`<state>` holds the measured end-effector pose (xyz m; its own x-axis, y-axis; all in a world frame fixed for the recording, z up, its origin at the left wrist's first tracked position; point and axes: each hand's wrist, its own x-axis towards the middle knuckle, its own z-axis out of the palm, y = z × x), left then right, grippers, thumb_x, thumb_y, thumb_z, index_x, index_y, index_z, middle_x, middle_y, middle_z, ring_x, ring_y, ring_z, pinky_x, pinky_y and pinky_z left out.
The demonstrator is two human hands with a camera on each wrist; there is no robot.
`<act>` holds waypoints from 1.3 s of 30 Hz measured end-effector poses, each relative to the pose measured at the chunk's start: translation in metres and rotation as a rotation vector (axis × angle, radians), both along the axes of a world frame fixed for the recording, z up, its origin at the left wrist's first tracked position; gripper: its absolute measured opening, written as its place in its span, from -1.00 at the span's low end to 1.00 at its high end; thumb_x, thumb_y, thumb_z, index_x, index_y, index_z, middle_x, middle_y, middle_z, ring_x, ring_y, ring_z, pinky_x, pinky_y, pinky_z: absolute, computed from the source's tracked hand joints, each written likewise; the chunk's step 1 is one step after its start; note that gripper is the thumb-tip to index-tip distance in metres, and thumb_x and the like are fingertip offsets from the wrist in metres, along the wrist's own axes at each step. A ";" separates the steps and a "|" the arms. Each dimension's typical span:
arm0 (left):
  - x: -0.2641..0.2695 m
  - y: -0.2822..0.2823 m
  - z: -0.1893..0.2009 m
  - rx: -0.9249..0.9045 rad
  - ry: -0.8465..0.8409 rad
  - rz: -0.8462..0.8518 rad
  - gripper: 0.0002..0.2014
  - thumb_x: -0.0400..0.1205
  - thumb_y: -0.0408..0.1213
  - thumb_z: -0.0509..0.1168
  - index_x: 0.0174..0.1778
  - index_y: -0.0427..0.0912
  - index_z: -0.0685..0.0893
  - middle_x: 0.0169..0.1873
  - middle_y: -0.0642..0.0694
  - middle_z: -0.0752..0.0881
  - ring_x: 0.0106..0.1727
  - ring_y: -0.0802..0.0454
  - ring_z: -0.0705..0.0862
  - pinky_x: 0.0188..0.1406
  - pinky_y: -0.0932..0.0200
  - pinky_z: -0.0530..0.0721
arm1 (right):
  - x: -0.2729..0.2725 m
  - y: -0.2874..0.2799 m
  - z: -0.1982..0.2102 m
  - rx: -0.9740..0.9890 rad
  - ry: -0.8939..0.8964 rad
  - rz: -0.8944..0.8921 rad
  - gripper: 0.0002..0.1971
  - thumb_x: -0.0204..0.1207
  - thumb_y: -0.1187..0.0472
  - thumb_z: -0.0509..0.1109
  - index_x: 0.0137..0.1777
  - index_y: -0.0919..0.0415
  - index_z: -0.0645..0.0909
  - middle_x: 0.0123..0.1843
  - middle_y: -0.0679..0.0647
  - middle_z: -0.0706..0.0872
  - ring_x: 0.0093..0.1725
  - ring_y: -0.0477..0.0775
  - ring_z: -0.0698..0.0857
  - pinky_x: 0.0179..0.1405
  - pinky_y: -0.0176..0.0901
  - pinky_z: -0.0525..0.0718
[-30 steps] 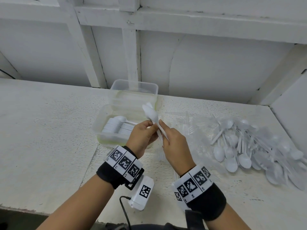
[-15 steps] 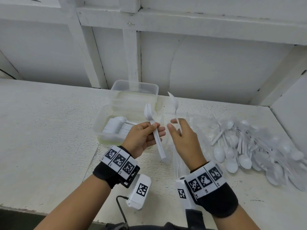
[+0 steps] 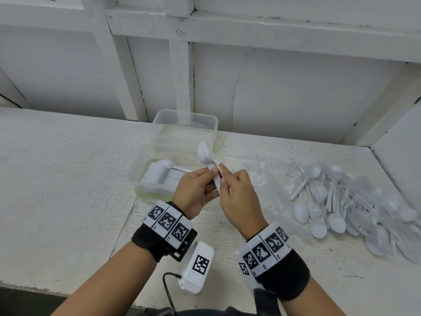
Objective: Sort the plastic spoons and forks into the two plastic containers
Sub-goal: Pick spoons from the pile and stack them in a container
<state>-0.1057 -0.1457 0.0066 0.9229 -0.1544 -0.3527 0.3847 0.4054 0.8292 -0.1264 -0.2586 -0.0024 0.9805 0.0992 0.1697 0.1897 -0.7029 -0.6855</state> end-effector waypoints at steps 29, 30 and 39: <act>0.073 0.105 0.008 1.825 -0.426 -0.742 -0.63 0.77 -0.19 -0.06 0.42 -0.17 0.49 0.38 -0.15 0.49 0.34 -0.14 0.50 0.31 0.03 0.47 | 0.036 -0.028 0.030 -0.032 0.196 0.134 -0.63 0.70 0.24 0.06 0.48 0.12 0.32 -0.28 -0.15 0.48 -0.40 -0.22 0.42 -0.43 -0.34 0.31; 0.078 0.107 0.004 1.835 -0.403 -0.781 -0.61 0.77 -0.19 -0.07 0.47 -0.15 0.43 0.45 -0.14 0.42 0.41 -0.13 0.45 0.37 0.01 0.43 | 0.039 -0.026 0.030 -0.045 0.192 0.154 -0.63 0.70 0.24 0.06 0.48 0.12 0.32 -0.23 -0.12 0.51 -0.38 -0.24 0.42 -0.41 -0.34 0.33; 0.094 0.112 -0.020 1.858 -0.304 -0.910 -0.58 0.78 -0.19 -0.15 0.52 -0.22 0.33 0.48 -0.18 0.34 0.41 -0.18 0.42 0.39 -0.07 0.41 | 0.056 -0.008 0.021 -0.071 0.228 0.255 -0.61 0.70 0.20 0.09 0.52 0.09 0.32 0.00 -0.03 0.55 -0.11 -0.07 0.49 -0.14 -0.23 0.40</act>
